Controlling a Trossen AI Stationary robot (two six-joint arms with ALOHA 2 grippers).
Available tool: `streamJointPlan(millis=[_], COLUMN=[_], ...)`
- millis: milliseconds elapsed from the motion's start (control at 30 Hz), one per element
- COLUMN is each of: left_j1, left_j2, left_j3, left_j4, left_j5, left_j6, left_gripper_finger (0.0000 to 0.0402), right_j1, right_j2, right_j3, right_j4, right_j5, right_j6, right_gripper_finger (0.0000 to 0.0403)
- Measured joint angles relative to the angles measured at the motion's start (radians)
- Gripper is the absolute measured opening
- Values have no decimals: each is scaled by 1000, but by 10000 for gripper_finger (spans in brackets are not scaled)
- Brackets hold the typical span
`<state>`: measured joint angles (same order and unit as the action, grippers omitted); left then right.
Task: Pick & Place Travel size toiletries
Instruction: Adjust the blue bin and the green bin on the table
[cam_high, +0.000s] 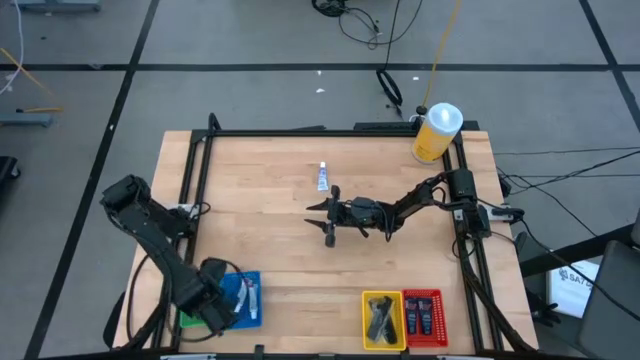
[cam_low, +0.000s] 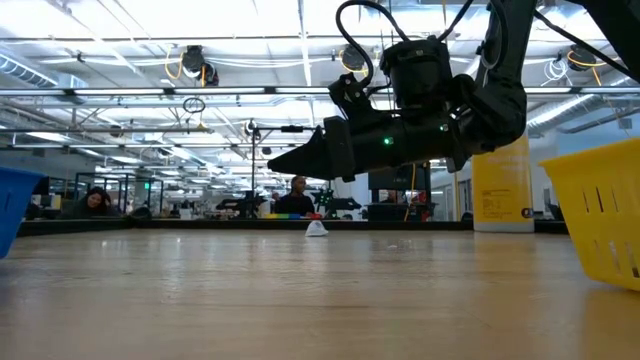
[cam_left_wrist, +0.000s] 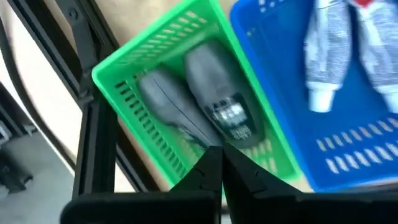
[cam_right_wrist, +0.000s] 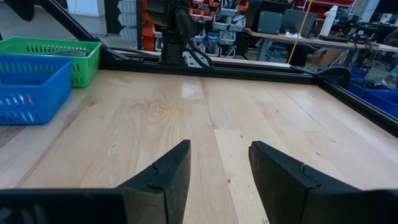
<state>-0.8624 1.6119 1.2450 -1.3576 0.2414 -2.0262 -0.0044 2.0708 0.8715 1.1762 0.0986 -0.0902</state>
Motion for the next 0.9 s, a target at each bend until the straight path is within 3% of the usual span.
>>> streamJointPlan(millis=[133,467,667,900], left_j1=[-34,-48,-76,-82], left_j2=[0,1,1,1], left_j3=[-60,-182,-184,-184], left_j4=[24,159,147,141], left_j5=[-51,-68,-272,-381], left_j6=[-35,9,14,14], left_gripper_finger=[2,3,5,6], right_j1=[4,8,8,8], right_j2=[0,0,0,0], right_j3=[0,0,0,0], right_j4=[0,6,8,8], right_j5=[0,0,0,0], right_j6=[0,0,0,0], right_gripper_finger=[155,155,155,155])
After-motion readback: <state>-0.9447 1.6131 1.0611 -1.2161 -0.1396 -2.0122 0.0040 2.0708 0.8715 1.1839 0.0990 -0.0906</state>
